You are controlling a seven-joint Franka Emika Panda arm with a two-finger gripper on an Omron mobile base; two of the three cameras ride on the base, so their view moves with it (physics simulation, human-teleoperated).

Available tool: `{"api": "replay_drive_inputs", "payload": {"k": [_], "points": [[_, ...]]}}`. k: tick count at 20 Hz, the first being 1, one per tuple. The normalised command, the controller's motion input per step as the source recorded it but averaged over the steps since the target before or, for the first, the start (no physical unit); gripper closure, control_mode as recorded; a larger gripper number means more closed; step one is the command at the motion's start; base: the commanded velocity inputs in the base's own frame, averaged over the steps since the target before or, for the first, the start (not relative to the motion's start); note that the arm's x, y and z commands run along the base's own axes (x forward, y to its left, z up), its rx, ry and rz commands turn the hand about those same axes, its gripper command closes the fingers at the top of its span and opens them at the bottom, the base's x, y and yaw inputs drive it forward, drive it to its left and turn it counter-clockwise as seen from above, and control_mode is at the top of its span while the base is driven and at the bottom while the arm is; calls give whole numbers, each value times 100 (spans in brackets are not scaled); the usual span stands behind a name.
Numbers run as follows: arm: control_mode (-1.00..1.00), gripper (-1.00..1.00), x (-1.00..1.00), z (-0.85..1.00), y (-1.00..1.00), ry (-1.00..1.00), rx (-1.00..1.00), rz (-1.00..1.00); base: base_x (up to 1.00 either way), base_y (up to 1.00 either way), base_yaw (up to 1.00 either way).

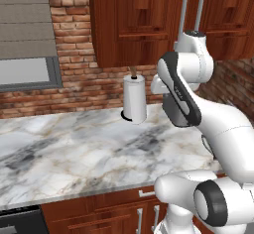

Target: Retrieve the tupperware from the cabinet, then place the raw meat into the tupperware to avoid contamination.

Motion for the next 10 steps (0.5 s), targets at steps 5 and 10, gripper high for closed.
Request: {"api": "replay_drive_inputs", "payload": {"k": [5, 10], "points": [[-100, -100, -11, 6, -6, -1, 0, 0, 0, 0, 0], [-100, -100, -23, 25, -23, -8, 1, 0, 0, 0, 0]]}}
